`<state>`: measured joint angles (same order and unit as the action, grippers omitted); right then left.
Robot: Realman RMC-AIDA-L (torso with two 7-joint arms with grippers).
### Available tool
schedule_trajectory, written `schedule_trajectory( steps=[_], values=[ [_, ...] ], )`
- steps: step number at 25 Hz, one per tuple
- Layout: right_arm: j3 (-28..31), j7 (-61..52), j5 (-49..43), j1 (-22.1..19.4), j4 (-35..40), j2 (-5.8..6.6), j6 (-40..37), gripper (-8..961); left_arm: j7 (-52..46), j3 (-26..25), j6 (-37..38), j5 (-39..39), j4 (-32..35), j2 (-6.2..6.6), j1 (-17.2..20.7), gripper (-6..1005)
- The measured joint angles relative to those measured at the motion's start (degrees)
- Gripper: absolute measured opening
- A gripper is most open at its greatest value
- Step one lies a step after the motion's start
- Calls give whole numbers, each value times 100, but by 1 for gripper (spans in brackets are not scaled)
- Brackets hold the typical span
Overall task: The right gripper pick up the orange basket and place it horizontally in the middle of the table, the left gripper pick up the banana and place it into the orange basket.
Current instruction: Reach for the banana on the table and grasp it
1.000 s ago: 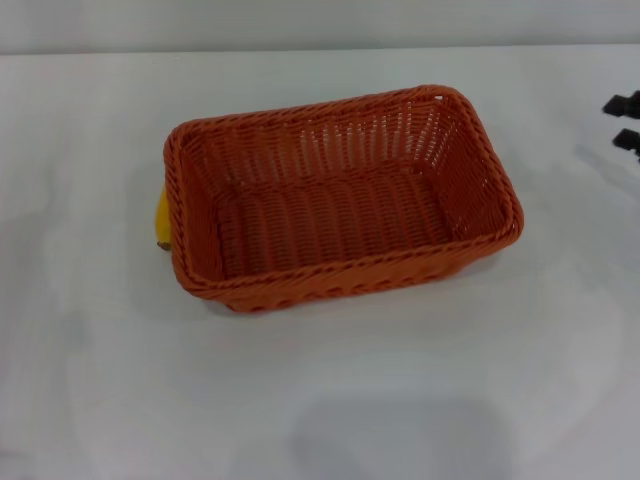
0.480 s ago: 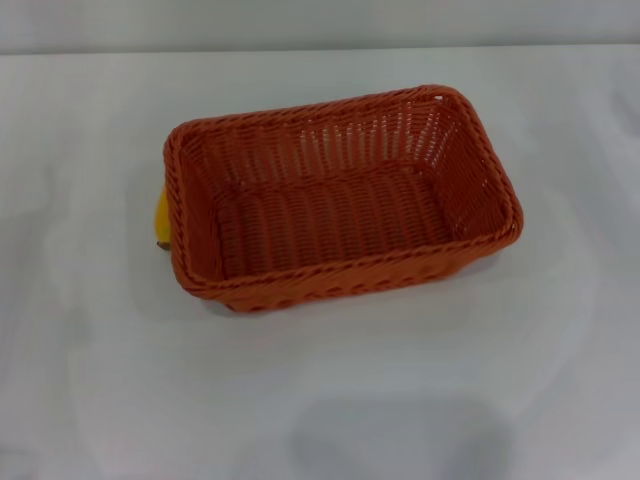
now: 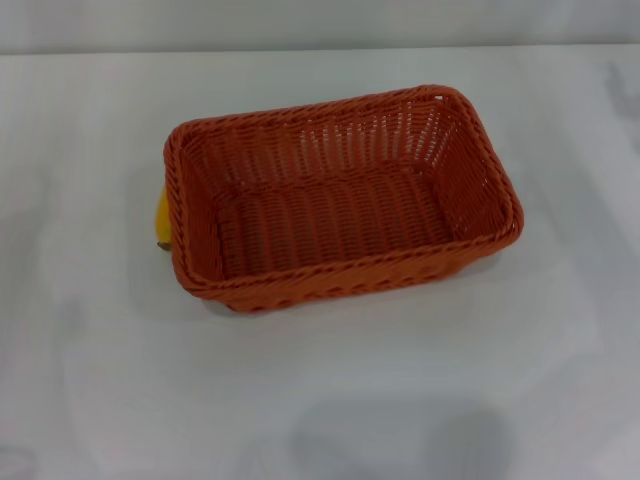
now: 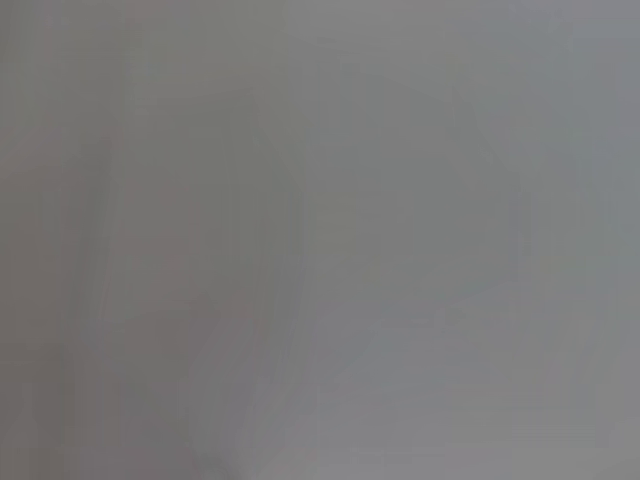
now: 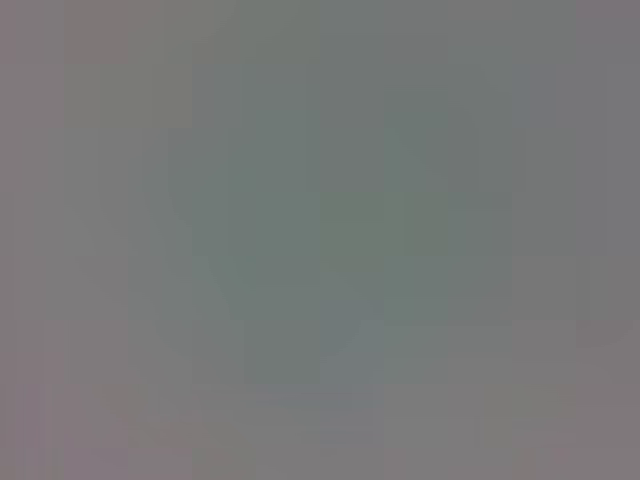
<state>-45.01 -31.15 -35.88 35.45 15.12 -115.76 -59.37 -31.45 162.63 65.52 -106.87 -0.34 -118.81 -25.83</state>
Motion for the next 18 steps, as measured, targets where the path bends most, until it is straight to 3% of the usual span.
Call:
schedule_trajectory(
  steps=[4, 7, 10, 13, 18],
  values=[
    [-20, 1449, 399, 114, -682, -13, -846, 451, -649, 4, -200, 552, -82, 46, -72, 877],
    [-123, 1694, 391, 125, -833, -21, -873, 452, -1650, 9, -251, 1354, -448, 107, -175, 876],
    [-197, 1764, 401, 113, -961, -22, -796, 453, -3254, 18, -231, 2479, -1124, 225, -347, 873],
    [-227, 1768, 407, 73, -1002, -24, -738, 460, -4683, 21, -66, 3570, -1771, 427, -560, 868],
    [-261, 1765, 411, 49, -1032, -25, -699, 521, -6501, 28, 420, 5554, -2580, 903, -1080, 860]
  ],
)
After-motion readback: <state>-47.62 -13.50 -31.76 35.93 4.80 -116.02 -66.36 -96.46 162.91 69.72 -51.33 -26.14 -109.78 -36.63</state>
